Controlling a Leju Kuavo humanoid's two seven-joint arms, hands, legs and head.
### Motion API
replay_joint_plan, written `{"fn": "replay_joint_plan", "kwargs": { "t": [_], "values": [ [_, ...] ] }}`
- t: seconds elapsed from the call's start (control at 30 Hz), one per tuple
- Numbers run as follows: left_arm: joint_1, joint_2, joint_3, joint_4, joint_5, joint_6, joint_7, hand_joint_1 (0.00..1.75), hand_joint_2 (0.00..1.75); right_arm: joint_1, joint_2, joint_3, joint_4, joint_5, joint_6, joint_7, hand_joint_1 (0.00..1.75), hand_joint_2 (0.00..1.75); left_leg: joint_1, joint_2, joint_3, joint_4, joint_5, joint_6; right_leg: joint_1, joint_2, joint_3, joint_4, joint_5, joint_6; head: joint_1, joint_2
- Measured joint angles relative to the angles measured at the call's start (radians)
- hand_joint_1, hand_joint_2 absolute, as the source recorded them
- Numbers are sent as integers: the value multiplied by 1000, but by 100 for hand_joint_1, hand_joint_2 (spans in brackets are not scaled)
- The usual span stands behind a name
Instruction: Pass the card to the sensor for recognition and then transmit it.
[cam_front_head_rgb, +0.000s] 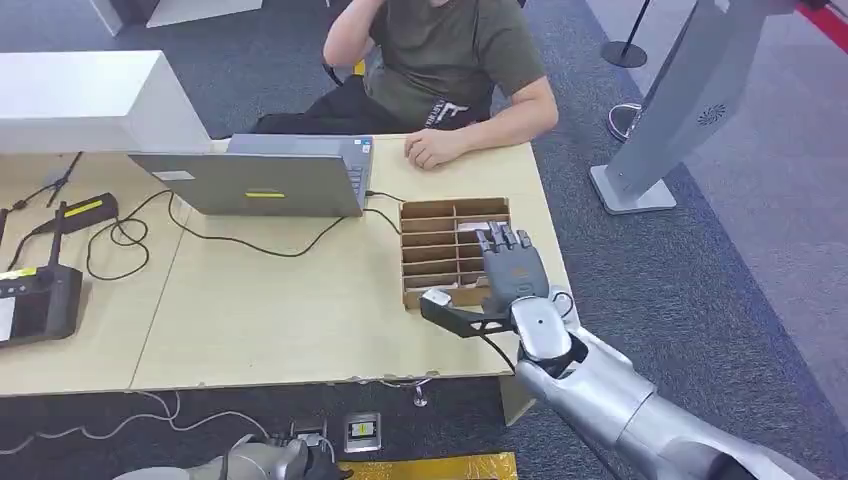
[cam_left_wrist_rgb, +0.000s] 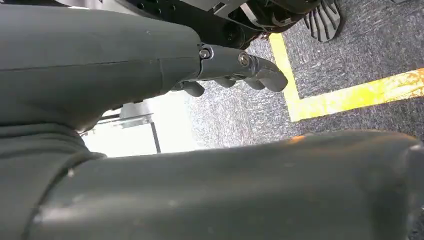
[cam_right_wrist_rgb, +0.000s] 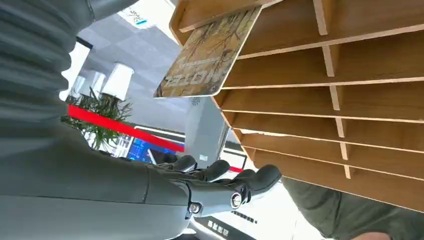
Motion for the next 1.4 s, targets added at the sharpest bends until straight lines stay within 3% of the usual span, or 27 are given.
{"fn": "replay_joint_plan", "kwargs": {
  "t": [0.97, 1.0, 1.4],
  "values": [
    [-5, -3, -1, -3, 0, -3, 11, 0, 0, 5, -10, -1, 10, -4, 41, 17, 2, 175, 0, 0, 0, 0, 0, 0, 0, 0, 0, 0, 0, 0, 0, 0],
    [-5, -3, -1, -3, 0, -3, 11, 0, 0, 5, -10, -1, 10, -3, 41, 17, 169, 175, 0, 0, 0, 0, 0, 0, 0, 0, 0, 0, 0, 0, 0, 0],
    [-5, -3, 0, -4, 0, 2, 11, 0, 0, 7, -11, -1, -11, -4, 49, 26, 175, 175, 0, 0, 0, 0, 0, 0, 0, 0, 0, 0, 0, 0, 0, 0]
  ]
}}
